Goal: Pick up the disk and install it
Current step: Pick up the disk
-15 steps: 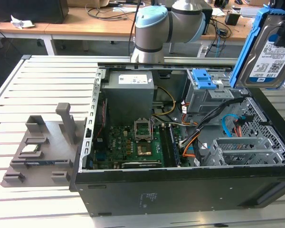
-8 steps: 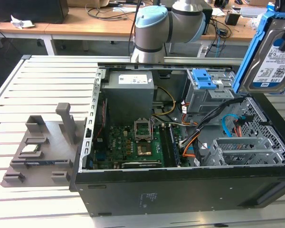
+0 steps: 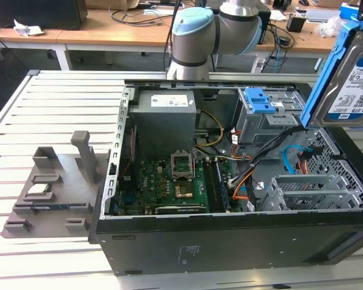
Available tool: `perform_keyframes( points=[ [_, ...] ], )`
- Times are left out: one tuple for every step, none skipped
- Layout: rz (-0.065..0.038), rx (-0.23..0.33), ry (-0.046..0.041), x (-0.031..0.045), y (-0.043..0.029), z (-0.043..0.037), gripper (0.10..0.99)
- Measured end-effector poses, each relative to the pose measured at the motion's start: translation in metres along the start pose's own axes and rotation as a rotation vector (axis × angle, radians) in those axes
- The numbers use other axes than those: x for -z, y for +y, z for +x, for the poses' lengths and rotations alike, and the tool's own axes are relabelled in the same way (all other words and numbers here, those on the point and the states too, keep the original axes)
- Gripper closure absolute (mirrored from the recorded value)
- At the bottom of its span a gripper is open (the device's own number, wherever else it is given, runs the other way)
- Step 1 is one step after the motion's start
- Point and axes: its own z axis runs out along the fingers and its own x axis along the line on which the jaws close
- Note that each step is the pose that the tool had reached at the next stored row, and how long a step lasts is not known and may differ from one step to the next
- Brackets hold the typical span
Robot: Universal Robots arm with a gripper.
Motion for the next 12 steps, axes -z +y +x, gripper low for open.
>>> perform_keyframes(
  points=[
    [0.000, 0.000, 0.0000, -0.0010, -0.0008, 0.0197, 0.729],
    [0.000, 0.000, 0.0000, -0.0020, -0.0013, 0.0364, 0.729],
    [0.000, 0.000, -0.0001, -0.0028, -0.0006, 0.0435, 0.729],
    [0.000, 0.000, 0.0000, -0.0031, -0.0001, 0.0462, 0.729],
    [0.000, 0.000, 0.0000, -0.0034, 0.0010, 0.0497, 0.729],
    [0.000, 0.000, -0.0001, -0.0037, 0.0027, 0.0522, 0.729],
    [0.000, 0.000, -0.0002, -0.0039, 0.0051, 0.0540, 0.729],
    [0.000, 0.000, -0.0003, -0.0042, 0.0073, 0.0553, 0.729],
    [0.000, 0.000, -0.0001, -0.0048, 0.0115, 0.0569, 0.729],
    [0.000, 0.000, -0.0002, -0.0059, 0.0141, 0.0577, 0.729],
    [0.000, 0.000, -0.0001, -0.0067, 0.0153, 0.0582, 0.729],
    [0.000, 0.000, 0.0000, -0.0076, 0.0162, 0.0586, 0.729]
  ],
)
